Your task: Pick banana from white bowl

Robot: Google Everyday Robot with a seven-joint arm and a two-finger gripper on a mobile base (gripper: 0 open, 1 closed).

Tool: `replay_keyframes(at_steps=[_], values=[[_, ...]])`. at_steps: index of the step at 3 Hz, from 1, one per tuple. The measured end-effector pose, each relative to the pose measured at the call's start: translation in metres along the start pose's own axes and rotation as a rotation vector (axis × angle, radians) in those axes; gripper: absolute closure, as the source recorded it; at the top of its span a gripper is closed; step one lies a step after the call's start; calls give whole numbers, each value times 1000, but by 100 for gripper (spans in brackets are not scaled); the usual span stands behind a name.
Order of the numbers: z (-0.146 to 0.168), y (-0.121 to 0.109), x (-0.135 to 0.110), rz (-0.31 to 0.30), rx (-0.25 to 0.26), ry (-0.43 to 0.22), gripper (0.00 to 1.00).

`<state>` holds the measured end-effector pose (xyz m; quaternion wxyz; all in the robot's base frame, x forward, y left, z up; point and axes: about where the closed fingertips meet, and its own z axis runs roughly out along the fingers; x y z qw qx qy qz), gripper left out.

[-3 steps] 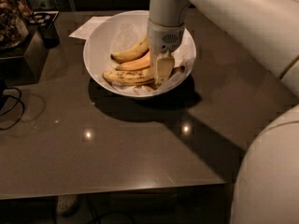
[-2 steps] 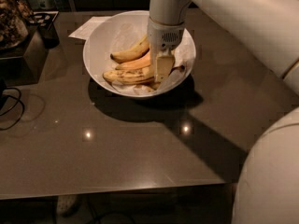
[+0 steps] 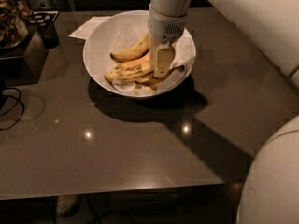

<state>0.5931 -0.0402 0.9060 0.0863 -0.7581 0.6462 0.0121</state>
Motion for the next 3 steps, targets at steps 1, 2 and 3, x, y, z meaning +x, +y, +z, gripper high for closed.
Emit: replay_keyframes(at_steps=[1,2,3], values=[[-11,2,-1,-11,22,-27,100],[-26,7,-1,-18,57,-57,100],[-39,13,-2,-24,88,-88,100]])
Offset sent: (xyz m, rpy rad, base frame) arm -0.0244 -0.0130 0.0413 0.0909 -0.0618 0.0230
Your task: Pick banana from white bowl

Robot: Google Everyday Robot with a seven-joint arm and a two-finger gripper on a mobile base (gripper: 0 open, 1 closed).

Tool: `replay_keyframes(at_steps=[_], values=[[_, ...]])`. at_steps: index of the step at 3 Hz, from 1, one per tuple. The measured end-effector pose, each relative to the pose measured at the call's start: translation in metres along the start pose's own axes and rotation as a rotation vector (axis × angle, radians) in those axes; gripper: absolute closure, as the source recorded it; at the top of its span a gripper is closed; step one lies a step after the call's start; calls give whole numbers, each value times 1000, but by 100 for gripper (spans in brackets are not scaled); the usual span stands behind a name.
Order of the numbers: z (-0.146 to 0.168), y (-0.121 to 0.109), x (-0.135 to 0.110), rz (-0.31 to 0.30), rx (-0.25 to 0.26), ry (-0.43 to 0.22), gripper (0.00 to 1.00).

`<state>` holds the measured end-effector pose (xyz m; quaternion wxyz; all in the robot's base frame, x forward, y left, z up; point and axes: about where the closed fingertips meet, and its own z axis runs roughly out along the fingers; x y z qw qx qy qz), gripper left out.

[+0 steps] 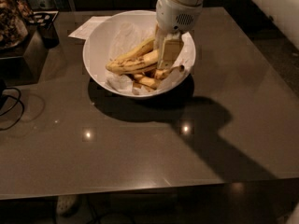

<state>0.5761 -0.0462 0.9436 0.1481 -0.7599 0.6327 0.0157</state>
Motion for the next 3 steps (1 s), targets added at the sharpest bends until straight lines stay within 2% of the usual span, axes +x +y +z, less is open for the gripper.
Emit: replay_keyframes(at_steps=[1,2,3], values=[[-15,6,-6,-16,39,-15,100],[-33,16,-17,-60,87,-26,100],[-37,17,-23,-55,86,-30,100]])
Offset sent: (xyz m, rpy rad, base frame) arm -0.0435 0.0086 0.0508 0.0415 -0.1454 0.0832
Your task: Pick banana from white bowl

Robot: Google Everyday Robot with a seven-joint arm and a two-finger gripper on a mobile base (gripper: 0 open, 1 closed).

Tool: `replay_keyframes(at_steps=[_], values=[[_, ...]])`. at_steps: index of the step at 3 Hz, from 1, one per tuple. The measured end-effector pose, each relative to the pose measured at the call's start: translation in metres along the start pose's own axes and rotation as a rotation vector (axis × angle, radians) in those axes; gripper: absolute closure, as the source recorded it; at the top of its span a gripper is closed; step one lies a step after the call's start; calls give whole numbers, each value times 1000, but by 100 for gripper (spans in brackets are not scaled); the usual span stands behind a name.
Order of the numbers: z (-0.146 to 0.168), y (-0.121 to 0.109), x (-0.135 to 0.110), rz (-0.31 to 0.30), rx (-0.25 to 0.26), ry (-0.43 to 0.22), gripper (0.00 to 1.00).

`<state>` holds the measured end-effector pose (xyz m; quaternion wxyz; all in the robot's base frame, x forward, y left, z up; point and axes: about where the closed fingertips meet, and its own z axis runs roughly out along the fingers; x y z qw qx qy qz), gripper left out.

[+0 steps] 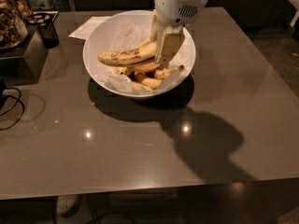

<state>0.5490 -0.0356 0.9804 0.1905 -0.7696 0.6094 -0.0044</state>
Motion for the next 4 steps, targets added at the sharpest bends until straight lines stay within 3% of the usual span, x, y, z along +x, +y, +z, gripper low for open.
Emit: replay_keyframes(at_steps=[1,2,4], values=[[-9,8,-10,22,9,-21,100],[-35,29,-25,32,50,-46,100],[-36,37,-25,41,33,-46,100]])
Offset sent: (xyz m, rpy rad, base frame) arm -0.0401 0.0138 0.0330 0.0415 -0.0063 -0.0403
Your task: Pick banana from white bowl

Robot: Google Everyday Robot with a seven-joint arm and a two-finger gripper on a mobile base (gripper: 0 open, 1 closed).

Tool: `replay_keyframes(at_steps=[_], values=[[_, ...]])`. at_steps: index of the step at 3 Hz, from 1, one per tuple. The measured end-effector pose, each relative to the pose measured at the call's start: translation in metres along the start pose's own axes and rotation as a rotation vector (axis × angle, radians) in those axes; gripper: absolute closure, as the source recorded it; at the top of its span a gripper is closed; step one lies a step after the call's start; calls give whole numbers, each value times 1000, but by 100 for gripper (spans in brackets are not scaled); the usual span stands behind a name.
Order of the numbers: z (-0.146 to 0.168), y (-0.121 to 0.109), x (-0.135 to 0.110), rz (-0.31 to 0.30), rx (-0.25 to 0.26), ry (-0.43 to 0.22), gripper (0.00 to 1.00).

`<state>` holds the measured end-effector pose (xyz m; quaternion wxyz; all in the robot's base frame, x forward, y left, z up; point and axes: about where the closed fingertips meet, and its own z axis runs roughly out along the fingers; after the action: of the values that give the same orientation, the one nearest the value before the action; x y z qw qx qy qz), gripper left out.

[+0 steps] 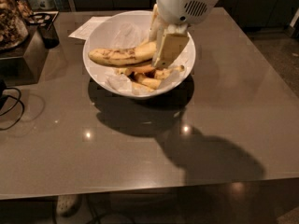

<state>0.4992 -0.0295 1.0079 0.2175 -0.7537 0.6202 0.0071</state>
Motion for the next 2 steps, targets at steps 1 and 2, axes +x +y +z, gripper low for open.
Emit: replay_keyframes(at_steps=[1,2], values=[[2,11,4,20,-9,-3,100],[10,35,19,53,-10,-6,100]])
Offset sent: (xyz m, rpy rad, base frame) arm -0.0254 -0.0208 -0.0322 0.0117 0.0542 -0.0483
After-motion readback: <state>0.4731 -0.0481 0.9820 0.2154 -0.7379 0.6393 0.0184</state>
